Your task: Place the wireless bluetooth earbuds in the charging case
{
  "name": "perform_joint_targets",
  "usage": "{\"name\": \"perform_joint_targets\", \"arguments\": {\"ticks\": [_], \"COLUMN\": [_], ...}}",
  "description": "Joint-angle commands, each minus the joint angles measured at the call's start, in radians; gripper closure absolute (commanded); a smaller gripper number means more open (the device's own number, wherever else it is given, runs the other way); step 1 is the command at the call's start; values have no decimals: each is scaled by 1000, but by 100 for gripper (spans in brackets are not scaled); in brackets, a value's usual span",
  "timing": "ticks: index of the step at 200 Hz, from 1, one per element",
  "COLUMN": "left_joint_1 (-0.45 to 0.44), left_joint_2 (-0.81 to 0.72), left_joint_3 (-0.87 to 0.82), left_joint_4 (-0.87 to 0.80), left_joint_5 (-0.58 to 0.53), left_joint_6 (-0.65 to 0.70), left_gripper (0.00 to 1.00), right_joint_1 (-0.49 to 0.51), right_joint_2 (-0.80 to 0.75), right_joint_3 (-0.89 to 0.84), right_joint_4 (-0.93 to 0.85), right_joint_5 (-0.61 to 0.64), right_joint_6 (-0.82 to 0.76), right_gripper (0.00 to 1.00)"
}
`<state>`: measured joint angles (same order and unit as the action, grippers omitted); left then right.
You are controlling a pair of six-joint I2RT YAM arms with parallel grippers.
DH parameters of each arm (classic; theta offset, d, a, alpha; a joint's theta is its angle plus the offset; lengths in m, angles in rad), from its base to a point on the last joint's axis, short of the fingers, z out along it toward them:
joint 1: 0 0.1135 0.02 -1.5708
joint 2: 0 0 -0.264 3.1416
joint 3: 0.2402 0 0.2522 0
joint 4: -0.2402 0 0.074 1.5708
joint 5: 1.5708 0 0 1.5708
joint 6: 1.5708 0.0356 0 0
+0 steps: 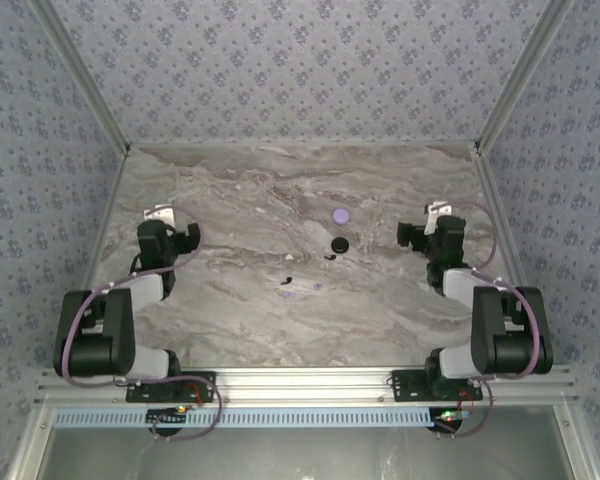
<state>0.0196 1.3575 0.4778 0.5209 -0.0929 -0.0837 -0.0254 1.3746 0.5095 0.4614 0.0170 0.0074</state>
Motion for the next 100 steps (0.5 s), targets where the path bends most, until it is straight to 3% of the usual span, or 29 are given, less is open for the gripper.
{"name": "perform_joint_targets", "arguments": {"ticks": [1, 49, 100], "left_joint_1": [-2, -15, -105], "left_joint_2": [-95, -175, -395], "left_joint_3": [89, 311, 266], "left_joint_4": [-262, -777, -834], "left_joint_5": [-45, 18, 52], "left_joint_6": [-110, -208, -209], "left_gripper": [1, 1, 1], "right_joint_1": [13, 58, 184], "right_joint_2": [-63, 8, 177], "right_joint_3": [101, 355, 587], "right_joint_4": [-295, -686, -873], "right_joint_5": [22, -11, -3], "right_joint_6": [70, 214, 261], "right_gripper": [0, 0, 0]}}
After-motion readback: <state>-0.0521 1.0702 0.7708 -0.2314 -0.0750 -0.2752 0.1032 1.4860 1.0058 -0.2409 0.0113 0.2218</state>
